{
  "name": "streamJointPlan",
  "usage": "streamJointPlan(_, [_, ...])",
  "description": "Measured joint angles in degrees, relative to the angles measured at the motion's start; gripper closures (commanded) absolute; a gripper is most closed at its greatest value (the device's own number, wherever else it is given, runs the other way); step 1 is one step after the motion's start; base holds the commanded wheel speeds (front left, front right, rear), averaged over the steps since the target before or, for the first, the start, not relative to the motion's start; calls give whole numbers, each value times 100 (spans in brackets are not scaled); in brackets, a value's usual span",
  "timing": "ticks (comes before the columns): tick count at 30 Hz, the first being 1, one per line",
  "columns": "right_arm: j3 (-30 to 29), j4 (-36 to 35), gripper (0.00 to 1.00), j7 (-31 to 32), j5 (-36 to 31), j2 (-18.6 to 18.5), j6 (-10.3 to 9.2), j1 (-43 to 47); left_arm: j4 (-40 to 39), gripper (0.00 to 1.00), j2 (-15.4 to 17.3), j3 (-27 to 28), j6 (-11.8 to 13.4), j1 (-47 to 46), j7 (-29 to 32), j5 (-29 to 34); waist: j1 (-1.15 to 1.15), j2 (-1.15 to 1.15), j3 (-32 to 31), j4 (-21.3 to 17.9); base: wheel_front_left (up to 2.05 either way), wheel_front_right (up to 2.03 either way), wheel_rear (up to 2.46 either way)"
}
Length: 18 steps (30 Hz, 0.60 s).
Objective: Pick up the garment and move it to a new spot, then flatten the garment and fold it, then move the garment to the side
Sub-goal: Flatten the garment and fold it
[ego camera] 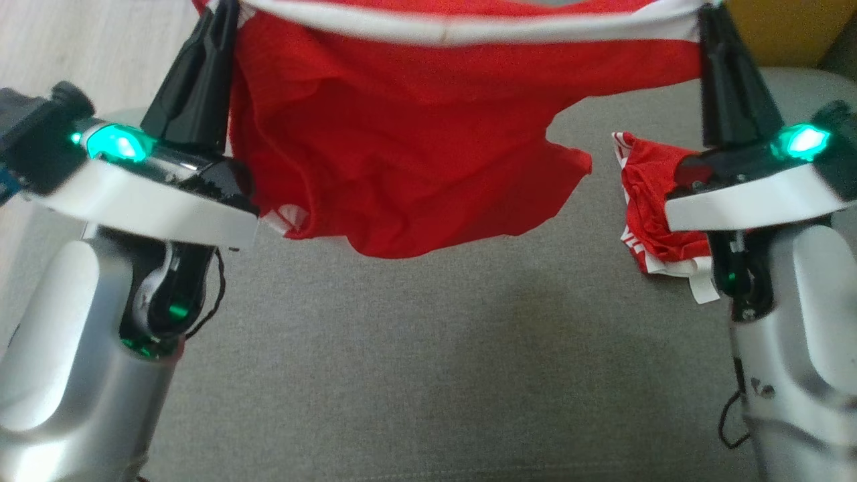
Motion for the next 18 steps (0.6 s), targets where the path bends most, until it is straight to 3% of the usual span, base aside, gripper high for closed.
streamJointPlan(3, [-204, -181, 100, 249, 283, 155, 0, 214, -246, 100, -35, 30, 5, 64, -40, -130, 0, 0, -69, 0, 0, 0, 0])
streamJointPlan(10, [-267, -642, 100, 827, 268, 189, 0, 787, -576, 100, -24, 46, 108, 552, -12, -283, 0, 0, -75, 13, 0, 0, 0])
streamJointPlan(18, [-392, -849, 100, 1572, 271, 198, 0, 726, -488, 100, 57, 26, 97, 488, 388, -475, 0, 0, 241, 55, 0, 0, 0])
